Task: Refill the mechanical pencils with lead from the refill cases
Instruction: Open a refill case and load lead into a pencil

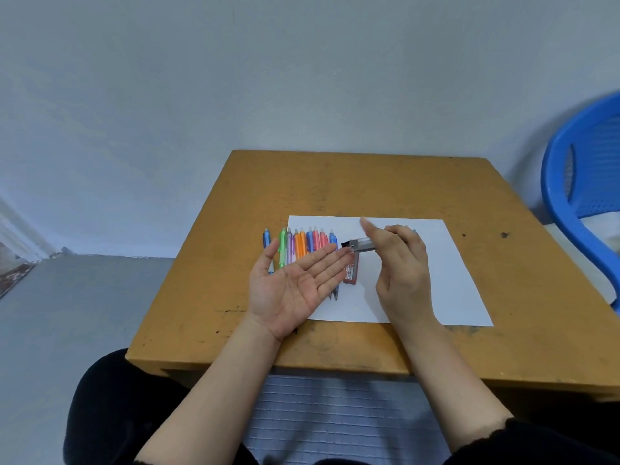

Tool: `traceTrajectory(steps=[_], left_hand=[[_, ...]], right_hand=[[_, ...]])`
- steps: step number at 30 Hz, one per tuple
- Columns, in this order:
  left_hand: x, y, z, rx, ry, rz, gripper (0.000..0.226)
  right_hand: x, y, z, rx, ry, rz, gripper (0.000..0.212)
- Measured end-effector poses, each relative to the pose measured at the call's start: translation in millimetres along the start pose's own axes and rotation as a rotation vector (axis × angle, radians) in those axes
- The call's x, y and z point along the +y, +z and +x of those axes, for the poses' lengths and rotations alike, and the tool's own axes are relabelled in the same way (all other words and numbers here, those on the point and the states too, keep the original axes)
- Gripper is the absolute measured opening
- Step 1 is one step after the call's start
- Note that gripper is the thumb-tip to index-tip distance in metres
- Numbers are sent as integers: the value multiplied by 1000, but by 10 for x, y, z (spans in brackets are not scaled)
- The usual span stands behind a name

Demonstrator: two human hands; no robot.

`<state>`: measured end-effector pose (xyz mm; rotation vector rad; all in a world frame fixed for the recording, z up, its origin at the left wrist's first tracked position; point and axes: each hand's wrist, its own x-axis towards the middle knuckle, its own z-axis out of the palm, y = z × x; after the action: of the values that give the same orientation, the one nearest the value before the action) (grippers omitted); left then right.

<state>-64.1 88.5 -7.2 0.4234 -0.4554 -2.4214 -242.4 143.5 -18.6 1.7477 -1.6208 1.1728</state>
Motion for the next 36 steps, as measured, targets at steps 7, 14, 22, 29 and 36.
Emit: traceTrajectory(steps=[7, 14, 22, 29, 36], left_hand=[[10, -2, -1, 9, 13, -22, 84], [16, -8, -4, 1, 14, -56, 83], [18, 31, -28, -5, 0, -70, 83], [-22, 154, -59, 79, 44, 9, 68], [-135, 256, -2, 256, 155, 350, 24]], right_hand=[[11, 13, -17, -9, -14, -37, 43], [9, 9, -13, -10, 10, 4, 43], [3, 17, -11, -45, -2, -26, 39], [-21, 17, 1, 15, 14, 15, 43], [-31, 2, 2, 50, 16, 30, 39]])
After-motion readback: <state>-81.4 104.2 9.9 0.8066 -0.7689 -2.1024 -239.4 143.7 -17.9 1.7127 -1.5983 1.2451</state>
